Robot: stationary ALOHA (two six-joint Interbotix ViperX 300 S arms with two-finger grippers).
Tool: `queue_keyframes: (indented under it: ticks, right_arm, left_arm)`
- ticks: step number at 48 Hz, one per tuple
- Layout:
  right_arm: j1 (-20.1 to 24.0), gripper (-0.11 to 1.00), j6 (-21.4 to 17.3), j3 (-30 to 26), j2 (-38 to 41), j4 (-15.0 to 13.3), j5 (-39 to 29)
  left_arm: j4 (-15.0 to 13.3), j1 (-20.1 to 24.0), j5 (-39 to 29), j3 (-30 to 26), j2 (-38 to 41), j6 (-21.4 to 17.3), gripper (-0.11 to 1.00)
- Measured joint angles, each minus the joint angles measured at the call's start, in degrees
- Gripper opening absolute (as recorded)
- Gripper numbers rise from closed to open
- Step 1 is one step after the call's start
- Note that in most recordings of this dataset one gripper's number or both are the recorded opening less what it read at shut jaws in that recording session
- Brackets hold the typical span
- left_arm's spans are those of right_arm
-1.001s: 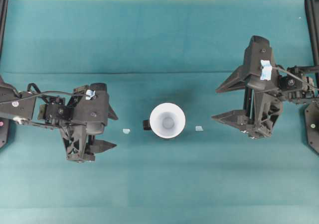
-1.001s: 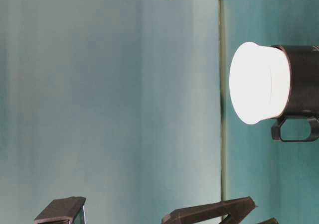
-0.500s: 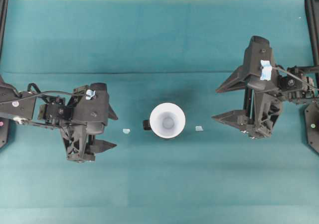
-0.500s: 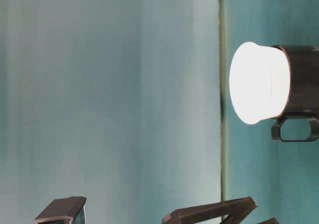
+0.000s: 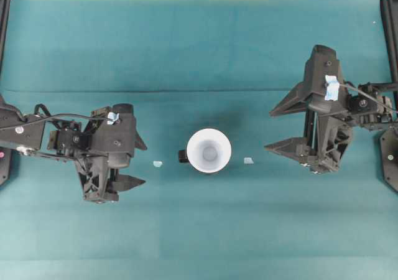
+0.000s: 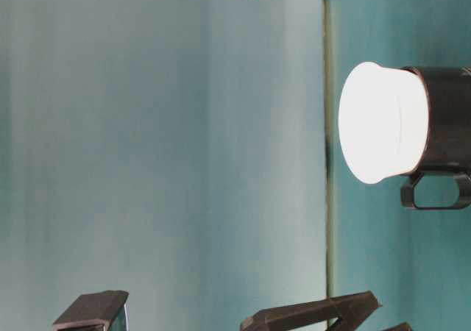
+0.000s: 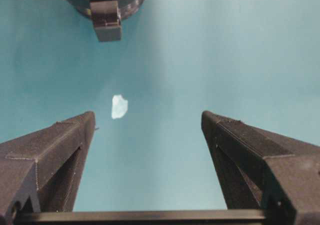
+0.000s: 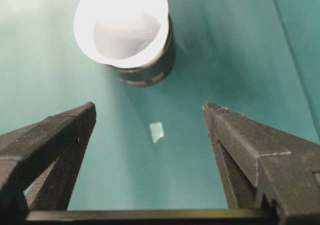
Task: Put the paper cup into the moved cup holder.
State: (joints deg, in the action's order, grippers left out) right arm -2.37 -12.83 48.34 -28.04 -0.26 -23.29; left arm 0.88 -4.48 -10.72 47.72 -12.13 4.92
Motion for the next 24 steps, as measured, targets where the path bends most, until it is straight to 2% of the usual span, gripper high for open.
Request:
queue_keyframes:
  ticks: [24]
  right_arm:
    - [0.0, 0.86, 0.0, 0.44, 0.0, 0.0, 0.0]
  left_arm:
    - [0.0, 0.0, 0.0, 0.0, 0.09, 0.0, 0.88]
